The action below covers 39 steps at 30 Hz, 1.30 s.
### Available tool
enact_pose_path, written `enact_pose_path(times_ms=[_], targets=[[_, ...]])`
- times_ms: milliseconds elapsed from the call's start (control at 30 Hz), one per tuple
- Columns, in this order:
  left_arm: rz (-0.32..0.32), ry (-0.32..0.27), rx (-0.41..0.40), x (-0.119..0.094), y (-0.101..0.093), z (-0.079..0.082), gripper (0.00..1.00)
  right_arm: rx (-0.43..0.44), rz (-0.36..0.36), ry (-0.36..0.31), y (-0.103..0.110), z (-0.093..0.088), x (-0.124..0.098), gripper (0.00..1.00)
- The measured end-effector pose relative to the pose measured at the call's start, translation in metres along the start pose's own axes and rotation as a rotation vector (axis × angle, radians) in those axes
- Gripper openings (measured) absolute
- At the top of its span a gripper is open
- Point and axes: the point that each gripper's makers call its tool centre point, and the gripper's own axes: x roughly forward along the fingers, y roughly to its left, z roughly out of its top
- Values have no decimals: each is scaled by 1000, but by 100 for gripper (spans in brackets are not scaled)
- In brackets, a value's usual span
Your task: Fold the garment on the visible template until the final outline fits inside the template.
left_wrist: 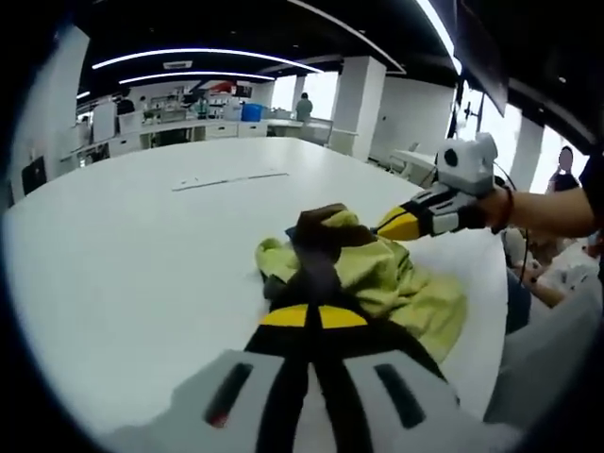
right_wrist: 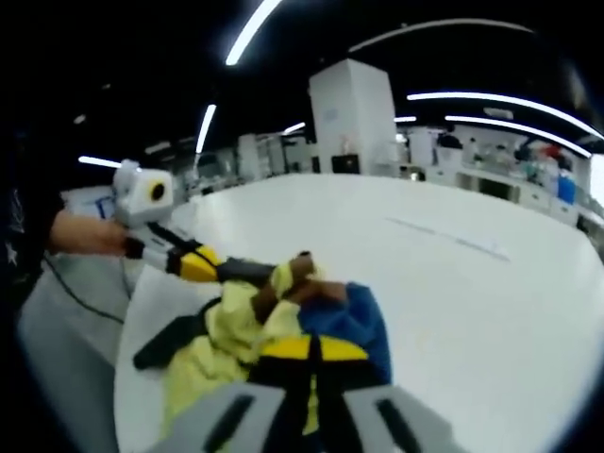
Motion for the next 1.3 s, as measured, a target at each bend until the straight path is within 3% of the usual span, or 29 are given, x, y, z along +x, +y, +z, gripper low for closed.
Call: enact_pose_path(times_ms=[467, 733, 800, 967, 1100, 1300], targets=[[126, -170, -56, -26, 43, 49, 0, -60, -69, -72, -22, 42, -31, 0], [138, -269, -71, -23, 52, 82, 0, -97, -141, -102, -40, 68, -39, 0], [141, -284, -78, -19, 56, 89, 0, -81, -168, -123, -48, 75, -39, 0], [197, -323, -89, -9, 73, 101, 0, -26, -242, -98, -70, 76, -36, 0], [204, -362, -162, 1, 83, 108, 0, 49, -297, -147, -88, 86, -34, 0], [262, -335, -156, 21, 100, 105, 0, 135, -386, -153, -115, 87, -26, 0]])
